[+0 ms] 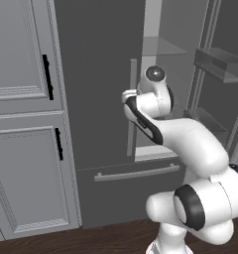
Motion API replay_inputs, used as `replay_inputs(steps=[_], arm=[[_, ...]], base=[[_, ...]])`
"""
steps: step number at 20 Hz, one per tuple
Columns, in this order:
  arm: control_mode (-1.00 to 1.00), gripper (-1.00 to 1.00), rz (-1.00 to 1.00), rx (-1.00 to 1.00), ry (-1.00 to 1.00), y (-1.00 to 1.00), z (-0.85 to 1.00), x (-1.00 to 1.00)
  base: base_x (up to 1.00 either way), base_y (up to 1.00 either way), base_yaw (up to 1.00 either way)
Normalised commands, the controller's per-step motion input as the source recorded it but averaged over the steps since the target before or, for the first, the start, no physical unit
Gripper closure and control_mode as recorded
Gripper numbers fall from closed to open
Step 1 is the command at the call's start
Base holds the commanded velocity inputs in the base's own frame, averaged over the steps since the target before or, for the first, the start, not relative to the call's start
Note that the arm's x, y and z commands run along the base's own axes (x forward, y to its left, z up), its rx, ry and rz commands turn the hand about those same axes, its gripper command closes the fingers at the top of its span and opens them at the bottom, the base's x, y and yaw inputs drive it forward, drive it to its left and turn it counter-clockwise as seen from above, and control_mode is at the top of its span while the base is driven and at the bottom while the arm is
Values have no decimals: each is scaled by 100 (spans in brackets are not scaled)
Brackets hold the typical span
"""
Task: Grab a lemon wedge from the fridge and one ice cube from the ice bowl, and put them in the glass of lemonade.
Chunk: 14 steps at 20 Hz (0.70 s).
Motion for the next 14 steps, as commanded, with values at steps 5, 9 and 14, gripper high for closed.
replay_inputs(steps=[5, 9, 14], arm=[[-100, -100, 3, 2, 3, 0, -20, 28], [-100, -100, 0, 3, 1, -3, 0, 55], [-100, -100, -1, 5, 0, 0, 0, 76]], base=[[0, 0, 0], [0, 0, 0], [0, 0, 0]])
